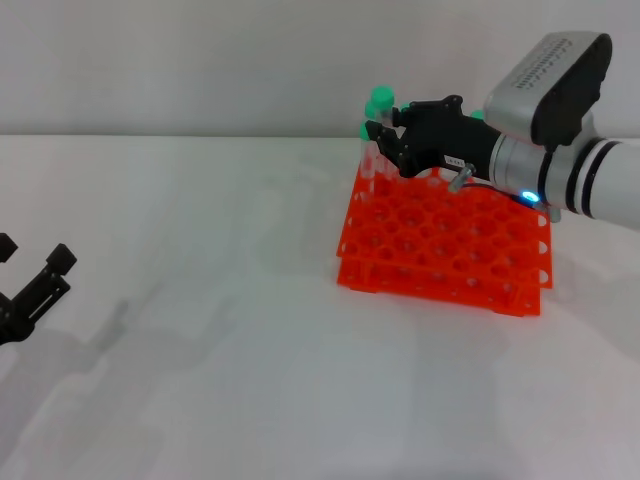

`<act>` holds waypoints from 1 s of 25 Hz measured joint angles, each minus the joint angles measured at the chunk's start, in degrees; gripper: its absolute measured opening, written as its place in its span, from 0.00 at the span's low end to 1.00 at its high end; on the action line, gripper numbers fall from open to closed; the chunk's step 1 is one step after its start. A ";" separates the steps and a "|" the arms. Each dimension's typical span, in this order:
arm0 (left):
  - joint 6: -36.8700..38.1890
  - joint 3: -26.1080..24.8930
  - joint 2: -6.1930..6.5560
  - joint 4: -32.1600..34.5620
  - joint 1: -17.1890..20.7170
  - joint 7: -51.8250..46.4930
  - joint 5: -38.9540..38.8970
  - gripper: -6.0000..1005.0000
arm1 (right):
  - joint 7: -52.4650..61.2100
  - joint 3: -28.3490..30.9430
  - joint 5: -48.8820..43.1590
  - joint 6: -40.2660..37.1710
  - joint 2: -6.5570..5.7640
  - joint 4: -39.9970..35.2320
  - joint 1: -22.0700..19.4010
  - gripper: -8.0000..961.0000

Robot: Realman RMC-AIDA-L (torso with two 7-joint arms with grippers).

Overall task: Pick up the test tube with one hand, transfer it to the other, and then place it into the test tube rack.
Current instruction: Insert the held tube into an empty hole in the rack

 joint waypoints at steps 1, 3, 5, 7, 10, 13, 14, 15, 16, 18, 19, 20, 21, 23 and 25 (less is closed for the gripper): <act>0.05 0.02 -0.01 -0.03 0.02 0.00 0.00 0.88 | 0.00 -0.53 0.49 0.74 0.00 0.08 0.20 0.29; 0.38 0.06 -0.01 -0.07 0.06 0.01 0.01 0.88 | 0.00 -1.24 1.18 1.94 0.00 0.26 0.54 0.29; 0.86 0.05 -0.01 -0.08 0.07 0.02 0.01 0.88 | -0.01 -1.33 1.25 2.61 0.00 0.33 0.75 0.29; 1.32 0.01 -0.01 -0.12 0.08 0.03 0.02 0.88 | -0.28 -1.34 1.26 3.12 0.00 0.38 0.86 0.29; 1.52 -0.02 -0.01 -0.16 0.08 0.03 0.03 0.88 | -0.70 -1.36 1.26 3.86 0.00 0.50 1.21 0.30; 1.53 -0.04 -0.01 -0.17 0.05 0.03 0.03 0.88 | -0.74 -1.43 1.30 4.52 0.00 0.96 1.56 0.30; 1.54 -0.04 -0.01 -0.17 0.03 0.03 0.03 0.88 | -0.74 -1.45 1.37 4.63 0.00 1.09 1.61 0.30; 1.55 -0.04 -0.01 -0.17 0.01 0.03 0.03 0.88 | -0.75 -1.47 1.50 4.78 0.00 1.28 1.70 0.30; 1.55 -0.04 -0.01 -0.17 -0.02 0.03 0.03 0.88 | -0.75 -1.47 1.61 4.94 0.00 1.33 1.71 0.30; 1.56 -0.04 0.01 -0.16 -0.19 0.03 0.03 0.88 | -0.76 -1.47 1.72 5.20 0.00 1.57 1.71 0.30; 1.56 -0.04 0.02 -0.17 -0.29 0.02 0.03 0.88 | -0.76 -1.47 1.75 5.27 0.00 1.77 1.71 0.30; 1.56 -0.04 0.04 -0.17 -0.39 0.02 0.03 0.88 | -0.75 -1.48 1.76 5.28 0.00 1.88 1.71 0.30; 1.56 -0.04 0.08 -0.17 -0.52 0.02 0.03 0.88 | -0.75 -1.47 1.79 5.30 0.00 2.01 1.71 0.31; 1.56 -0.04 0.13 -0.17 -0.71 0.02 0.03 0.88 | -0.75 -1.47 1.81 5.31 0.00 2.08 1.72 0.31; 1.56 -0.04 0.17 -0.17 -0.88 0.02 0.03 0.88 | -0.74 -1.48 1.81 5.28 0.00 2.30 1.72 0.31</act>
